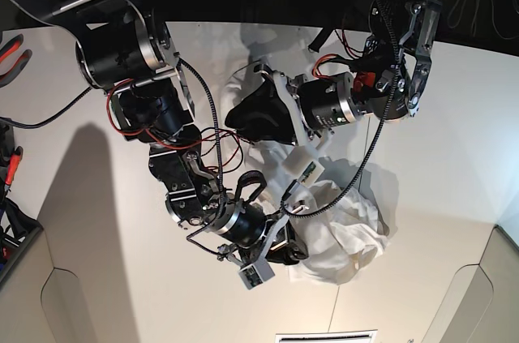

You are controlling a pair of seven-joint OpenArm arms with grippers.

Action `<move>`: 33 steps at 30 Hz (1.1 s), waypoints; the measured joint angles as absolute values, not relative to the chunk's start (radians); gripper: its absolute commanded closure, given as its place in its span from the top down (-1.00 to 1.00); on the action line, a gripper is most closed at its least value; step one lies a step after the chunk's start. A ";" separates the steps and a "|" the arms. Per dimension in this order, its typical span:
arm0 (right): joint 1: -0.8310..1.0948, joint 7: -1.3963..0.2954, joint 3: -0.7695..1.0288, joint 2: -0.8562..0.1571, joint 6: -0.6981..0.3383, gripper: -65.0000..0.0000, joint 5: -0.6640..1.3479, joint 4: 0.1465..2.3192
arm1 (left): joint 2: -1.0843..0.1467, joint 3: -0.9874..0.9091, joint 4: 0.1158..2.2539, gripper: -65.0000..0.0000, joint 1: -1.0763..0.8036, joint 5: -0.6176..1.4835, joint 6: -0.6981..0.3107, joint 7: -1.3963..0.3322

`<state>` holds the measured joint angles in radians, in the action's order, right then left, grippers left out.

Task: Layout the t-shirt on the table in an organized manner, then fold the t-shirt properly
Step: 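Lower the right gripper into the shirt fabric and close on it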

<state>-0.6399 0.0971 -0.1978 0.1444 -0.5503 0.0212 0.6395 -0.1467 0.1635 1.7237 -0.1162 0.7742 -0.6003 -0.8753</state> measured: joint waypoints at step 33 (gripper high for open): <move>-0.648 0.145 -0.203 0.144 -0.416 0.01 0.011 0.470 | -0.113 0.163 1.724 -0.30 -0.116 0.761 -0.600 -0.871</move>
